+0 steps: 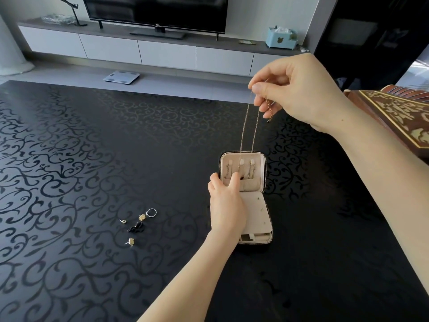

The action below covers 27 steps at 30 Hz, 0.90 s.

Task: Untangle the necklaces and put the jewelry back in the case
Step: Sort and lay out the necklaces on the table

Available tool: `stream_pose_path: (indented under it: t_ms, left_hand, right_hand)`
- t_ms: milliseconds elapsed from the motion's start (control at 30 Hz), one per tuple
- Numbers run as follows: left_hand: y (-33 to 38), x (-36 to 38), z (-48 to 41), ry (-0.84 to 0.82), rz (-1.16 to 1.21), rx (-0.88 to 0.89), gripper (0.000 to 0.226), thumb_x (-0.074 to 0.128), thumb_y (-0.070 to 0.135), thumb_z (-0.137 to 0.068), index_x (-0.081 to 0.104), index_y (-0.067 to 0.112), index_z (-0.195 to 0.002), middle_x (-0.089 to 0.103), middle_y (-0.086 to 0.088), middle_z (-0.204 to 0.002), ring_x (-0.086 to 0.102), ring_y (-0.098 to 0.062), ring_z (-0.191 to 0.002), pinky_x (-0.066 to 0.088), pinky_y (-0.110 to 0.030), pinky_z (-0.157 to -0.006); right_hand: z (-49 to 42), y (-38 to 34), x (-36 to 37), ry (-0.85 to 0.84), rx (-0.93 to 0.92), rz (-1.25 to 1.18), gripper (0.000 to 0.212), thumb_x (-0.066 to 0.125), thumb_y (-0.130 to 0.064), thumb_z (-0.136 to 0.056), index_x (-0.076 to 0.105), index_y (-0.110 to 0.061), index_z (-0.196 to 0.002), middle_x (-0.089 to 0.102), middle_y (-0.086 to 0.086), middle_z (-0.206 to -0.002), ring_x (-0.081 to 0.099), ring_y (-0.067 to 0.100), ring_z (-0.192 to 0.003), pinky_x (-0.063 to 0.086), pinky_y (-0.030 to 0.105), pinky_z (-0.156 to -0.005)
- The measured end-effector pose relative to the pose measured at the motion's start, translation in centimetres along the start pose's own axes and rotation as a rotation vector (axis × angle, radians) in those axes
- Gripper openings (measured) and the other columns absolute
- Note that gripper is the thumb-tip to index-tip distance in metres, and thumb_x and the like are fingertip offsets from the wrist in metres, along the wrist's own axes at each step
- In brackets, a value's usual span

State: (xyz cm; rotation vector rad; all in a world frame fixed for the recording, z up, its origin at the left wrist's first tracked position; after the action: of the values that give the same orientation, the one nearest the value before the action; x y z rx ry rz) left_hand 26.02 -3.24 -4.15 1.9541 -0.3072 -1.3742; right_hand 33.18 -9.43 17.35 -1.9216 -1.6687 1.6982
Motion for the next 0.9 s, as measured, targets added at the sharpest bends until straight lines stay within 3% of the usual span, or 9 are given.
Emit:
stream_pose_path:
  t_ms: [133,267,400,500,567,667,833,900]
  left_hand:
    - [-0.2,0.0,-0.2,0.005,-0.014,-0.029,0.03,0.042,-0.005,-0.083,0.043,0.015,-0.105,0.032,-0.012,-0.127,0.034,-0.025,-0.106,0.041,-0.029,-0.069]
    - [-0.1,0.1,-0.2,-0.007,-0.044,-0.029,0.04,0.038,-0.008,-0.082,0.042,0.016,-0.114,0.029,-0.011,-0.125,0.032,-0.024,-0.103,0.036,-0.03,-0.067]
    - [0.0,-0.1,-0.2,0.014,-0.019,-0.033,0.029,0.039,-0.008,-0.081,0.035,0.017,-0.095,0.03,-0.009,-0.117,0.033,-0.023,-0.095,0.038,-0.03,-0.063]
    - [0.1,-0.3,0.0,0.051,0.004,0.03,0.026,0.046,-0.003,-0.083,0.041,0.016,-0.1,0.031,-0.006,-0.117,0.035,-0.021,-0.098,0.042,-0.027,-0.068]
    - [-0.1,-0.3,-0.1,0.056,0.096,0.037,0.02,0.045,0.0,-0.084,0.043,0.015,-0.097,0.033,0.0,-0.115,0.037,-0.019,-0.098,0.043,-0.021,-0.073]
    - [-0.6,-0.6,-0.1,0.064,0.209,0.013,0.017,0.04,0.001,-0.081,0.045,0.015,-0.088,0.032,0.011,-0.106,0.04,-0.015,-0.091,0.035,-0.005,-0.065]
    - [-0.8,-1.0,0.2,0.102,0.296,0.017,0.027,0.045,-0.007,-0.076,0.058,0.014,-0.088,0.036,0.004,-0.125,0.043,-0.013,-0.11,0.037,-0.013,-0.079]
    - [-1.1,-1.1,0.0,0.091,0.329,-0.008,0.029,0.044,-0.002,-0.084,0.06,0.014,-0.102,0.034,0.004,-0.132,0.037,0.007,-0.111,0.034,-0.003,-0.077]
  right_hand:
    - [0.2,0.0,0.0,-0.005,-0.003,-0.002,0.009,0.058,-0.008,-0.091,0.067,-0.006,-0.09,0.067,0.011,-0.072,0.065,0.02,-0.06,0.059,0.033,-0.058]
    - [0.3,0.1,0.3,-0.023,0.001,0.006,0.01,0.057,-0.008,-0.091,0.067,-0.006,-0.09,0.067,0.012,-0.073,0.064,0.021,-0.061,0.059,0.033,-0.059]
    - [0.3,0.0,0.4,-0.028,-0.003,0.012,0.009,0.058,-0.008,-0.091,0.067,-0.007,-0.089,0.067,0.012,-0.073,0.065,0.021,-0.061,0.059,0.033,-0.059]
    - [0.3,-0.4,0.0,-0.022,-0.007,-0.022,0.008,0.058,-0.008,-0.091,0.066,-0.008,-0.089,0.067,0.009,-0.072,0.065,0.019,-0.06,0.058,0.033,-0.059]
    - [0.2,-0.7,-0.3,-0.015,-0.015,-0.046,0.008,0.059,-0.008,-0.091,0.066,-0.005,-0.092,0.066,0.009,-0.072,0.064,0.018,-0.059,0.058,0.032,-0.058]
    - [0.3,-0.6,-0.1,-0.034,-0.002,-0.023,0.008,0.058,-0.007,-0.091,0.066,-0.005,-0.091,0.067,0.011,-0.073,0.064,0.017,-0.058,0.058,0.032,-0.058]
    - [1.1,0.7,1.4,-0.11,0.044,0.083,0.009,0.06,-0.01,-0.089,0.069,-0.011,-0.088,0.069,0.008,-0.073,0.067,0.017,-0.061,0.059,0.036,-0.06]
    - [1.4,0.9,1.8,-0.126,0.043,0.128,0.009,0.061,-0.013,-0.088,0.07,-0.013,-0.088,0.069,0.003,-0.072,0.067,0.013,-0.063,0.059,0.034,-0.06]
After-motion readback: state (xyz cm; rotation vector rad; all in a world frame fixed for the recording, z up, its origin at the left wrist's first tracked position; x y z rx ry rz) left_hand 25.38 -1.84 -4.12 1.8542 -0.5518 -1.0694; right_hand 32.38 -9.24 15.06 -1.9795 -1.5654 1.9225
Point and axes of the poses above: each hand's wrist, its own z-axis away from the middle knuckle, its own x-axis out of the palm, y = z × x, the point moved 8 cm from there along -z, towards the middle knuckle
